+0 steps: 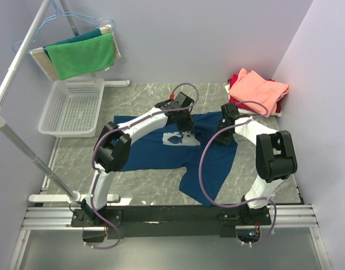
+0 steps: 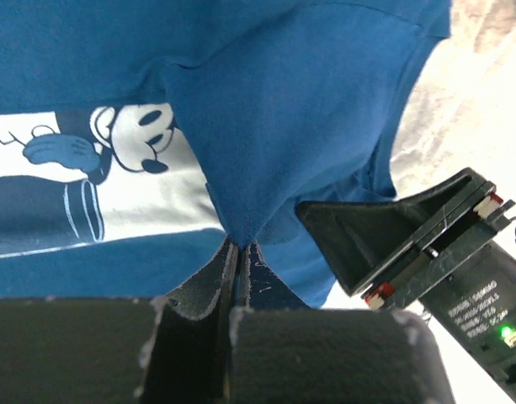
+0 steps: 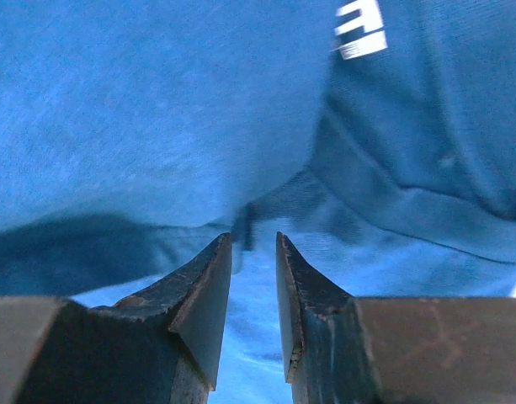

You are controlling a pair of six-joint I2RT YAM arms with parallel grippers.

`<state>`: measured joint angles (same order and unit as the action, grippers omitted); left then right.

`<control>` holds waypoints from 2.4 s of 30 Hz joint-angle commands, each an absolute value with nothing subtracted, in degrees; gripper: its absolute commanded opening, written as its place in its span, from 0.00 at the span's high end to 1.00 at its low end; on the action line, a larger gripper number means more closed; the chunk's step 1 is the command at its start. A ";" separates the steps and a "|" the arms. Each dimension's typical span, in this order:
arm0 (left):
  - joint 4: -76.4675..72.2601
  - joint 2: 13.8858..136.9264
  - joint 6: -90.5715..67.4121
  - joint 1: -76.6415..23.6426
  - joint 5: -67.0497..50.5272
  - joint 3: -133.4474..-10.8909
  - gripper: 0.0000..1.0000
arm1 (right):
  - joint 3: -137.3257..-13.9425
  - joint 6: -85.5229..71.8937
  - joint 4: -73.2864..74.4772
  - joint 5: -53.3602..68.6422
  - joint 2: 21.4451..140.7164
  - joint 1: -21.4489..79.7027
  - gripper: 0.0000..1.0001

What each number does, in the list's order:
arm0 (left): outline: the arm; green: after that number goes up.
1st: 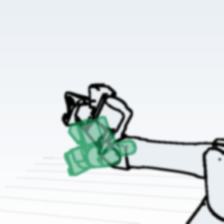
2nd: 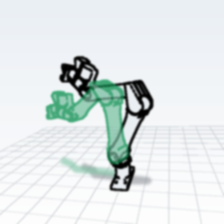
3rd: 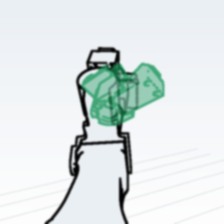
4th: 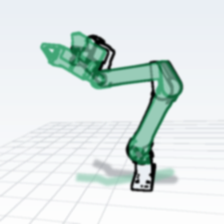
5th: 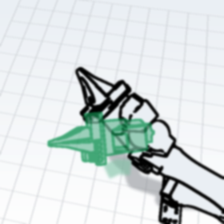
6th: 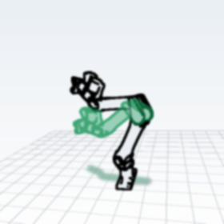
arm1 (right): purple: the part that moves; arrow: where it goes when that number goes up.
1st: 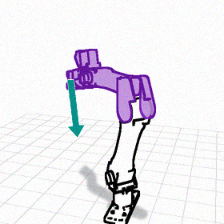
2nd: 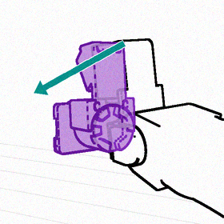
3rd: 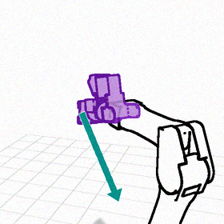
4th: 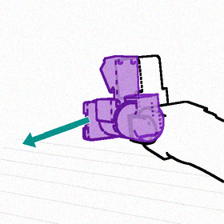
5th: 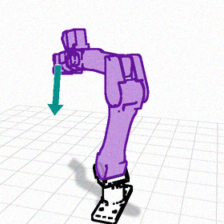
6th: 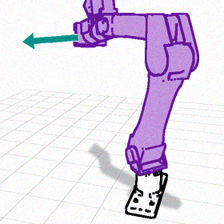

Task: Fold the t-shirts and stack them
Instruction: Fold the tshirt

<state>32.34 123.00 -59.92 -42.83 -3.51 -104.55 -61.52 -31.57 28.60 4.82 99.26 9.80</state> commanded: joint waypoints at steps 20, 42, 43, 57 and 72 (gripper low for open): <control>34.10 123.75 -57.13 -40.43 -3.95 -106.44 0.99 | -69.69 -32.26 36.10 0.09 100.11 13.45 1.00; 36.20 125.42 -53.79 -40.52 -9.75 -105.82 0.99 | -67.24 -33.75 43.15 -6.85 93.52 13.45 1.00; 36.91 125.68 -53.70 -40.52 -9.84 -106.08 0.99 | -66.80 -33.75 44.02 -7.03 93.52 13.45 1.00; 44.65 130.51 -48.35 -41.22 -12.83 -102.74 0.97 | -60.30 -36.39 46.14 -9.40 90.97 13.45 1.00; 46.67 119.10 -46.05 -39.73 2.87 -96.34 0.40 | -59.94 -42.71 47.37 -18.01 88.33 13.36 0.82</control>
<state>43.05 125.78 -47.70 -41.41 -7.51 -98.91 -59.35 -39.92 45.91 -12.93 93.38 13.52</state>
